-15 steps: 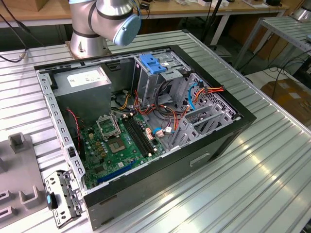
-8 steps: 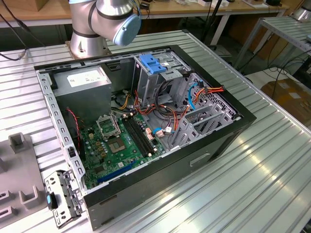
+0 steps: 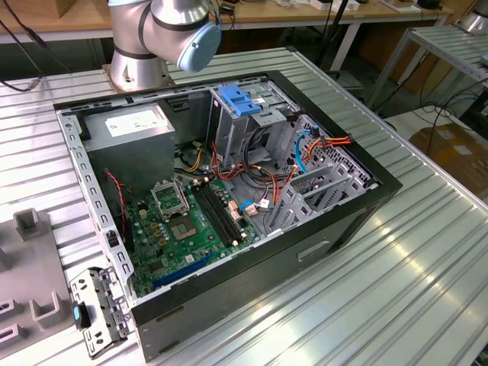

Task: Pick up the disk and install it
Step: 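Pick up the disk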

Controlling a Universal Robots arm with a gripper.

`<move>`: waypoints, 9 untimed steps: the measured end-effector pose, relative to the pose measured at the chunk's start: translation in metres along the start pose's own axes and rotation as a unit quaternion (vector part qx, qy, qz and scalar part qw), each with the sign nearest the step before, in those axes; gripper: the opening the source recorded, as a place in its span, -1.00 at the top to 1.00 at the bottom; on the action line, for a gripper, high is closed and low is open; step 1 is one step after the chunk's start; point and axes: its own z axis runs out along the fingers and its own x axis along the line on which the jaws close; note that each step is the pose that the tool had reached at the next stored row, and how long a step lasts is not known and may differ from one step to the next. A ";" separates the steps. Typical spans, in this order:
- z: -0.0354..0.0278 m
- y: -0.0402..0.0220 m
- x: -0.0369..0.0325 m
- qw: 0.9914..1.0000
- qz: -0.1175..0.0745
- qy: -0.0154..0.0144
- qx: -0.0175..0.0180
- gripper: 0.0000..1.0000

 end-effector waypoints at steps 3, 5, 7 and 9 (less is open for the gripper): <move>-0.0036 0.0000 0.0000 1.000 0.000 0.000 0.000 0.25; -0.0054 0.0000 0.0000 1.000 0.000 0.000 0.000 0.25; -0.0075 0.0000 0.0000 1.000 0.000 0.000 0.000 0.25; -0.0095 0.0000 0.0000 1.000 0.000 0.000 0.000 0.25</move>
